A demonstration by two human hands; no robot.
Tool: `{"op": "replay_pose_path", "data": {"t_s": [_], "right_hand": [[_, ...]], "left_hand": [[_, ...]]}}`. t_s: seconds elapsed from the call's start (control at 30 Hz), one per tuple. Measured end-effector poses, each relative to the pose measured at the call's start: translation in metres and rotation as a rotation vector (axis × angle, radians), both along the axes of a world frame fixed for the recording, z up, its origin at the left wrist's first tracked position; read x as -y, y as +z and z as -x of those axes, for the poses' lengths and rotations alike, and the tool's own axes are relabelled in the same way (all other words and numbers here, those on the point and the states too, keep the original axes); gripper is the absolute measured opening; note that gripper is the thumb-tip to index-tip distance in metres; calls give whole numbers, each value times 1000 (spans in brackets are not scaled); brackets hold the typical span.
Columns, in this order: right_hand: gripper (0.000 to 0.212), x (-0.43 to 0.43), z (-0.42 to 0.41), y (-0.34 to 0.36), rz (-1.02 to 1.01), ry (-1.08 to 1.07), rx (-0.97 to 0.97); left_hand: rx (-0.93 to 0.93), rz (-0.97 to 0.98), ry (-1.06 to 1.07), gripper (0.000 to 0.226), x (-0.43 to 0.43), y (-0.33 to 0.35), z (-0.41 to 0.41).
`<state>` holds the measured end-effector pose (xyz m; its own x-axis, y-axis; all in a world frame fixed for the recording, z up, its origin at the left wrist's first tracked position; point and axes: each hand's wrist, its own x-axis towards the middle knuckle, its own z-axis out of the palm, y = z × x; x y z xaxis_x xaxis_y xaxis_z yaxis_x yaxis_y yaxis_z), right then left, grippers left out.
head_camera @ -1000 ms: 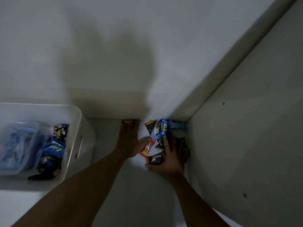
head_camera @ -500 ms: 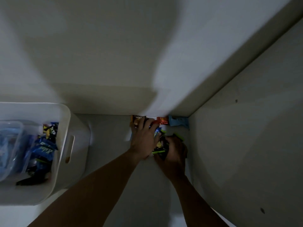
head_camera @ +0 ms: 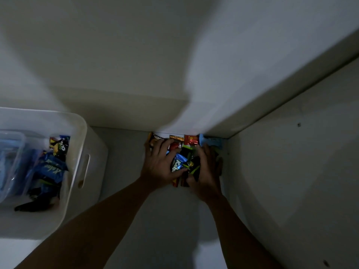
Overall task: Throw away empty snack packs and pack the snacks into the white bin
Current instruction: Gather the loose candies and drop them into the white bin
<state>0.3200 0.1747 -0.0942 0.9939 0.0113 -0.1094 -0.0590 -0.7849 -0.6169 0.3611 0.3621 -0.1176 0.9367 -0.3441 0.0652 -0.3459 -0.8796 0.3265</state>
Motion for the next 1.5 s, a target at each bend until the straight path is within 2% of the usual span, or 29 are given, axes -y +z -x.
{"op": "replay_pose_path", "data": {"t_s": [0.07, 0.13, 0.33, 0.53, 0.6, 0.7, 0.77, 0.83, 0.9, 0.97, 1.1, 1.17, 1.3, 1.43, 1.5], "right_hand": [[81, 2, -4, 2, -2, -90, 80], [75, 6, -15, 0, 98, -146, 144], [69, 2, -36, -14, 308, -60, -33], [56, -1, -13, -13, 328, -59, -13], [68, 0, -5, -7, 290, -56, -47], [109, 1, 13, 1, 242, -32, -111], [122, -2, 22, -1, 302, 15, -111], [129, -3, 22, -5, 340, 41, -145], [134, -5, 14, -3, 342, 39, -201], [136, -4, 8, 1, 354, 48, -206], [110, -2, 2, 4, 353, 88, -51], [107, -2, 1, 4, 300, 98, -24], [118, -2, 7, 8, 289, 44, -20], [137, 4, 18, -1, 323, 157, -136], [136, 6, 19, -7, 363, 189, -166]], "left_hand": [[-5, -21, 2, 64, 0, -2, -1], [0, -24, 7, 62, 0, -2, -1], [35, -24, -46, 63, 1, 3, -2], [4, -72, -102, 64, -7, 7, -1], [-6, -64, -132, 57, -11, 6, 0], [-34, -60, -165, 54, -15, 7, 4], [-19, -71, -206, 62, -19, 6, 7], [3, -89, -266, 79, -24, 6, 9], [33, -133, -300, 93, -29, 6, 9], [47, -138, -292, 98, -30, 7, 8], [44, -145, -294, 95, -32, 6, 7], [50, -100, -281, 88, -32, 5, 7], [42, -51, -261, 89, -33, 4, 7], [-71, -127, -301, 114, -39, 8, 11], [-143, -179, -315, 129, -40, 8, 11]]}}
